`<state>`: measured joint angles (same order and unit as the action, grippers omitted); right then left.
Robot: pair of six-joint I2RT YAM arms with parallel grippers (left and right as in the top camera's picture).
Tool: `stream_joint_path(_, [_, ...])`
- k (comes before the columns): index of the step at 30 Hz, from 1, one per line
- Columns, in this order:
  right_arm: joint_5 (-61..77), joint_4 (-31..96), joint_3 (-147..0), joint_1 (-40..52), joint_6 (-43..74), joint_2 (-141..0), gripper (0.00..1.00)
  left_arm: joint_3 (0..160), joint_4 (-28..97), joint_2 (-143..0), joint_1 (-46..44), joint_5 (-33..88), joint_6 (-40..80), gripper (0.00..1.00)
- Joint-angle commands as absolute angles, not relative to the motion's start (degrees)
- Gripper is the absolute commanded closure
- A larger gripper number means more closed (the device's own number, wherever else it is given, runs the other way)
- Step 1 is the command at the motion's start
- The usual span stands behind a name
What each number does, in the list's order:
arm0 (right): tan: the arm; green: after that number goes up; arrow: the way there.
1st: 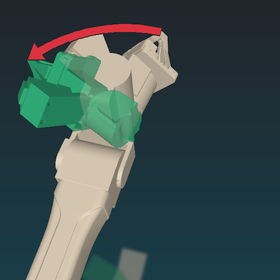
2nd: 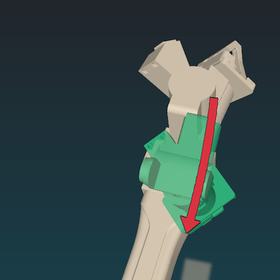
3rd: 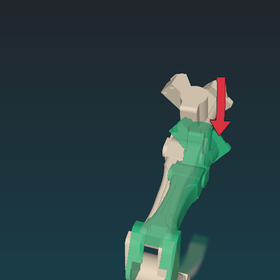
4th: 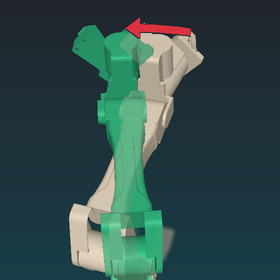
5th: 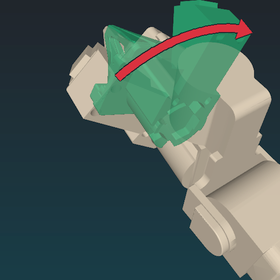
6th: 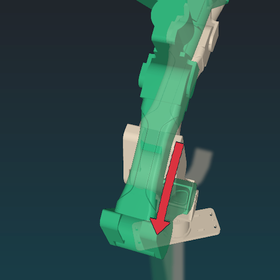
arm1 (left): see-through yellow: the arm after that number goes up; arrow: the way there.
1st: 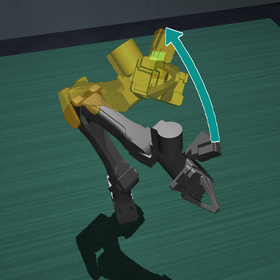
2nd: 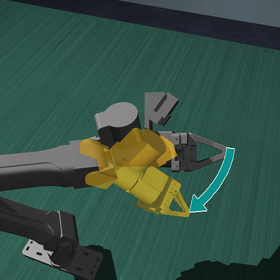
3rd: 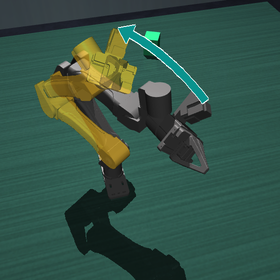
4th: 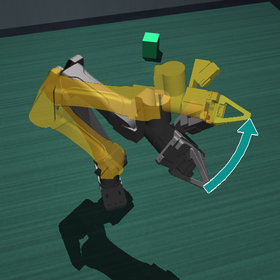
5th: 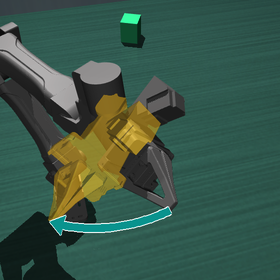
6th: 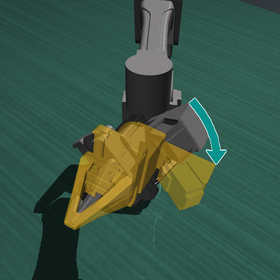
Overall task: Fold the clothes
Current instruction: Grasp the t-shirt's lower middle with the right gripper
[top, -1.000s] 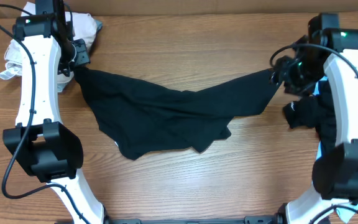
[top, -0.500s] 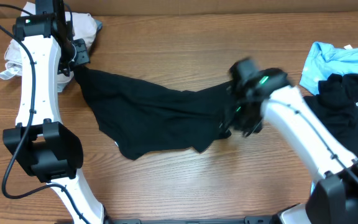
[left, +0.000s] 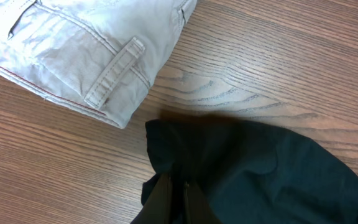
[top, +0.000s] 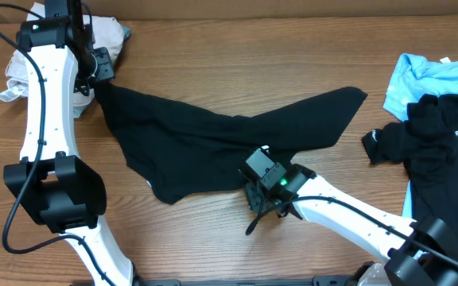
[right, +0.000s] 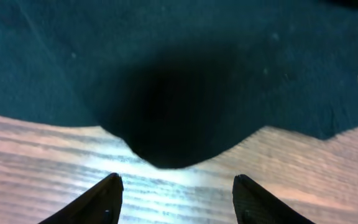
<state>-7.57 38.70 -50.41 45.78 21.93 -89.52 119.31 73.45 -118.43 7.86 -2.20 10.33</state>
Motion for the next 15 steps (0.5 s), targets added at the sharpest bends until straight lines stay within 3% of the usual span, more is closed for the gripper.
stream_joint_path(1, [-9.61, 35.83, -49.78, 45.21, 16.97, -88.86, 0.4, 120.03, 73.23, -118.41, 7.57, -2.07, 10.72, 0.96])
stream_joint_path(7, [-9.37, 30.72, -49.78, 44.6, 14.52, -88.86, 0.46, 120.03, 73.28, -118.41, 7.57, -2.09, 10.7, 0.96])
stream_joint_path(15, [-4.93, 34.98, -49.76, 44.6, 14.55, -89.49, 0.46, 120.03, 73.25, -118.41, 7.57, -2.09, 10.7, 0.96])
